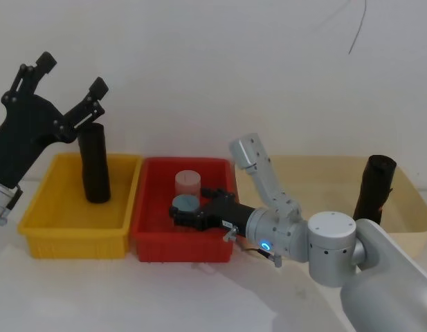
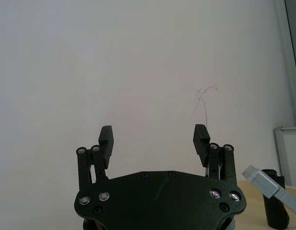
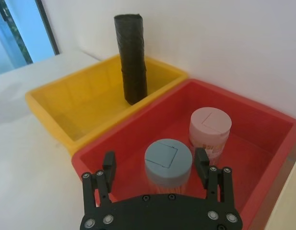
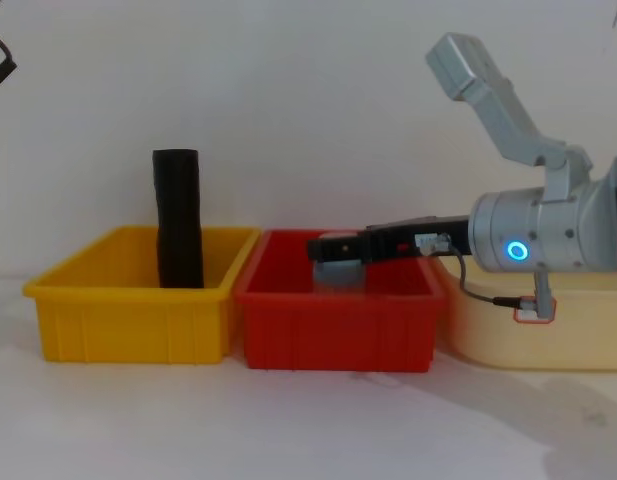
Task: Pick up the garbage bag with the one hand and transfer it to the other hand.
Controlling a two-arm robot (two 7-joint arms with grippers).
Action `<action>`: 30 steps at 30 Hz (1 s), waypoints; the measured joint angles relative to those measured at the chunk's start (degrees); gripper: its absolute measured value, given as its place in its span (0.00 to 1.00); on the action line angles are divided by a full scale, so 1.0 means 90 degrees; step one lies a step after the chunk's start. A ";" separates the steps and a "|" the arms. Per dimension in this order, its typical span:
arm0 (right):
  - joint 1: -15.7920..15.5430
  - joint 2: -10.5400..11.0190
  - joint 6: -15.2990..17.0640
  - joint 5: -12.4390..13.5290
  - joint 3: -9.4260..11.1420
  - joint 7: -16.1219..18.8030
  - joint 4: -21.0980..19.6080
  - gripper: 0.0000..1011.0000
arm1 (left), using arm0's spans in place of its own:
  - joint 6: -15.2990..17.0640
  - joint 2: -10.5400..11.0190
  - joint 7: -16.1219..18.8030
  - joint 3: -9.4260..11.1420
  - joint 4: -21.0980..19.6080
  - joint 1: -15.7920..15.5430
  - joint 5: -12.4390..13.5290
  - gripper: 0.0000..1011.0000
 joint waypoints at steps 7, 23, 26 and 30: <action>0.0158 -0.0033 -0.0103 -0.0154 -0.0150 -0.0074 0.0298 0.99 | -0.0002 0.0000 0.0000 0.0000 0.0000 0.0000 0.0000 0.99; 0.0408 -0.0165 -0.0247 -0.0426 -0.0325 -0.0219 0.0778 0.99 | -0.0004 -0.0001 0.0000 0.0000 0.0000 0.0000 0.0000 0.99; 0.0442 -0.0199 -0.0251 -0.0440 -0.0325 -0.0225 0.0833 0.93 | -0.0003 0.0000 -0.0001 0.0000 0.0000 0.0000 0.0000 0.99; 0.0468 -0.0236 -0.0252 -0.0442 -0.0306 -0.0226 0.0879 0.83 | -0.0004 -0.0001 0.0000 0.0000 0.0001 0.0000 0.0000 0.99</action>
